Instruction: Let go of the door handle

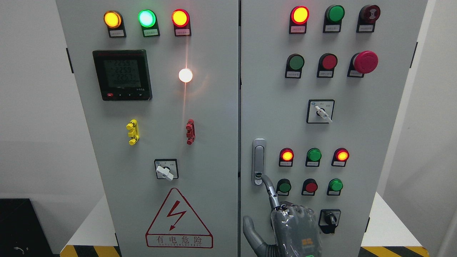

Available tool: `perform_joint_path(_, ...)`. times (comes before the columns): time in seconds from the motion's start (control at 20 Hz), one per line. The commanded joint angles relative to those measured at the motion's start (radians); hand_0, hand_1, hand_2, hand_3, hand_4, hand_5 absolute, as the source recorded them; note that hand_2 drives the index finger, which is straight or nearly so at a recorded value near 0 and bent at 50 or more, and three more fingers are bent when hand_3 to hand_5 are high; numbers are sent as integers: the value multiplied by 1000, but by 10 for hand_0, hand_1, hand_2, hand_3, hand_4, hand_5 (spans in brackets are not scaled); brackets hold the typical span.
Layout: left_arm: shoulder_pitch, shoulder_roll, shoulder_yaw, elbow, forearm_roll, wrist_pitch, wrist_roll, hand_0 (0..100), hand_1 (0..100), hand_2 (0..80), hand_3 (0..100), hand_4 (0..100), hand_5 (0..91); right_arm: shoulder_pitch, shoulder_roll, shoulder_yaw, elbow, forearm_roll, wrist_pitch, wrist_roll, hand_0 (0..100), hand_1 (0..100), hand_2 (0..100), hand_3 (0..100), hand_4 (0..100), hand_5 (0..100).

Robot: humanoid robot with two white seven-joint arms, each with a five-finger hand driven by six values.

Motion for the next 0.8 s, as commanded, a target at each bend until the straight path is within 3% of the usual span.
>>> perform_joint_path(0.0,0,0,0,0,0,0,-1,120,556,0,0,0,0,-13,16,32,54,59,29,1,486,317,44,1000,1000,1000)
perform_joint_path(0.75,0,0,0,0,0,0,-1,120,556,0,0,0,0,-70,14,28,116,91,72,15,485,314,52,1000,1000,1000)
